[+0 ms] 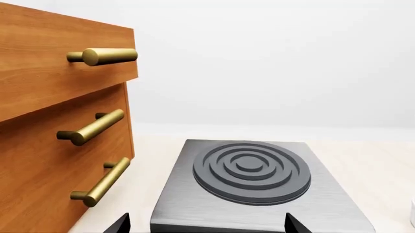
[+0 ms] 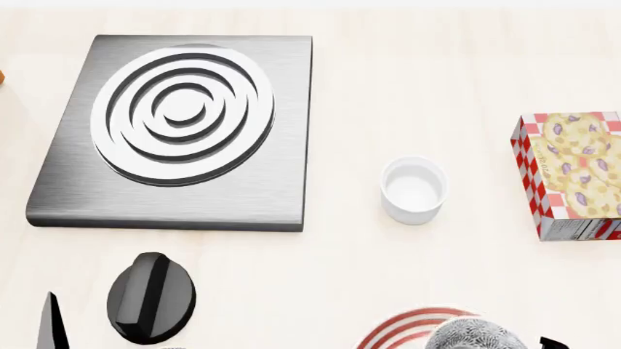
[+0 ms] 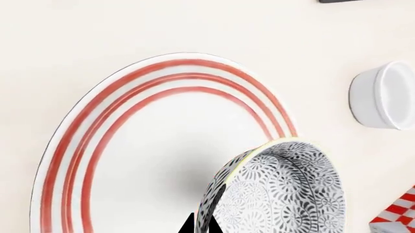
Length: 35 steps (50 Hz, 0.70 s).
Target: Pick the akita bowl on the ramekin and place it on the plate.
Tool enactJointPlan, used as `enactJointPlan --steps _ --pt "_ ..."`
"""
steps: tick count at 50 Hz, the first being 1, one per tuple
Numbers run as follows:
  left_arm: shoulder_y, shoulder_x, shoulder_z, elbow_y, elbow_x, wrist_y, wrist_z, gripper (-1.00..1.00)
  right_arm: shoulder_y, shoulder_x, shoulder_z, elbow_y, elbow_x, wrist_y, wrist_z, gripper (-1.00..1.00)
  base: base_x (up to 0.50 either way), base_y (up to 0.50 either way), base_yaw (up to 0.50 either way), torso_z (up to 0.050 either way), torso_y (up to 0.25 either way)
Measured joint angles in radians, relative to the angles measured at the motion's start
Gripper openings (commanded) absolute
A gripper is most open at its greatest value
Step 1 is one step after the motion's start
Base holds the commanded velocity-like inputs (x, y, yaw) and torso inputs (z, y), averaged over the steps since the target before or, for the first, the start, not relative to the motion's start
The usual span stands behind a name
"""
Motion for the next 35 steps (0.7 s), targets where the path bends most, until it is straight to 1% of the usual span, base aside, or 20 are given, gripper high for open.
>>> enactJointPlan --steps 17,35 --pt "-0.002 -0.004 0.004 0.0 -0.001 -0.002 -0.007 1.0 -0.063 0.009 -0.003 0.017 0.015 -0.053 0.056 -1.0 0.0 0.0 0.0 0.0 0.001" --pt "-0.006 -0.008 0.009 -0.003 -0.001 -0.002 -0.013 1.0 -0.1 -0.028 -0.029 0.069 -0.009 -0.107 0.083 -1.0 0.0 0.0 0.0 0.0 0.0"
